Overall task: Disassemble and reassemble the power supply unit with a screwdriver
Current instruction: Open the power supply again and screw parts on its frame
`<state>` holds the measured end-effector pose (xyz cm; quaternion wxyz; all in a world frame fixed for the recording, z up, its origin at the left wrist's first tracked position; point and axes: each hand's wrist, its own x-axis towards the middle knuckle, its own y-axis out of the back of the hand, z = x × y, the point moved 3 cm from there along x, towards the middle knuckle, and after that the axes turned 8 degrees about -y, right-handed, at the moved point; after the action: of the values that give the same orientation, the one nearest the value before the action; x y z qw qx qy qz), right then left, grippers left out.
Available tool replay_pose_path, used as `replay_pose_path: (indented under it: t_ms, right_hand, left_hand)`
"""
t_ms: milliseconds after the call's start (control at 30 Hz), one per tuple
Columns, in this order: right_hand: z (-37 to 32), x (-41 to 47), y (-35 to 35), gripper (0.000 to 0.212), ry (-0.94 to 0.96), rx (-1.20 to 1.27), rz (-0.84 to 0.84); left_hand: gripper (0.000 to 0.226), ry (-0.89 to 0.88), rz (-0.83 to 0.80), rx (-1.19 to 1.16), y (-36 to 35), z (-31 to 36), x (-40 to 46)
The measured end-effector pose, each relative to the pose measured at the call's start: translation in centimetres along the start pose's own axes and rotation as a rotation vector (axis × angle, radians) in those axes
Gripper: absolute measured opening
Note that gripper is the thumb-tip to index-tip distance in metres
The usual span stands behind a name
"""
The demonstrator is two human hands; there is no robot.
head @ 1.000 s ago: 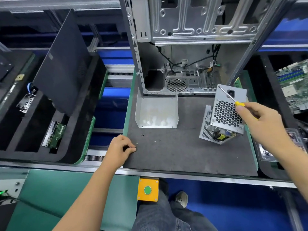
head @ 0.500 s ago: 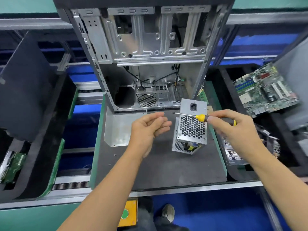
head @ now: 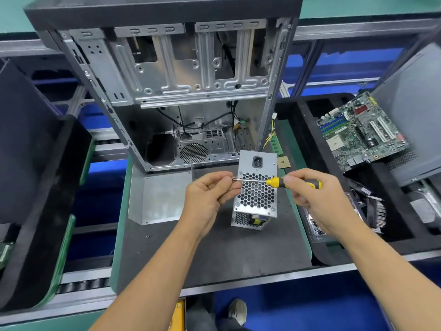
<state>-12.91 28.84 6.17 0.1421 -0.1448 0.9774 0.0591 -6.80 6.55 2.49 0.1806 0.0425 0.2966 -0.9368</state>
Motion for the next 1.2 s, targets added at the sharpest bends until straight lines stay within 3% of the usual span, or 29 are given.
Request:
replay_pose_path:
  t_ms: [233, 367, 467, 600, 867, 1100, 1200]
  right_hand:
    - [-0.6, 0.7, 0.4, 0.036, -0.141, 0.076, -0.037]
    - [-1.3, 1.3, 0.0, 0.025, -0.256, 0.332, 0.001]
    - [-2.0, 2.0, -0.4, 0.034, -0.255, 0.454, 0.061]
    - [-2.8, 2.7, -0.5, 0.038, -0.199, 0.399, 0.061]
    - [-6.7, 2.5, 1.2, 0.019, 0.143, 0.004, 0.267]
    - [-8.0, 2.4, 0.9, 0.035, 0.268, -0.348, 0.313]
    - [-7.5, 2.3, 0.4, 0.028, 0.273, -0.387, 0.285]
  left_hand:
    - [0.016, 0.004, -0.062, 0.125, 0.1, 0.1, 0.4]
    - [0.023, -0.01, -0.095, 0.155, -1.1, 0.0, 0.6]
    - [0.02, -0.069, -0.107, 0.199, -2.4, -0.2, 0.7]
    - [0.028, -0.159, -0.067, 0.301, -3.4, 0.1, 1.1]
    - [0.043, -0.502, -0.238, 0.918, -7.3, -0.2, 1.7]
    - [0.047, -0.462, -0.303, 1.069, -9.0, -1.2, 3.1]
    - [0.043, -0.476, -0.293, 1.113, -8.5, -1.7, 3.2]
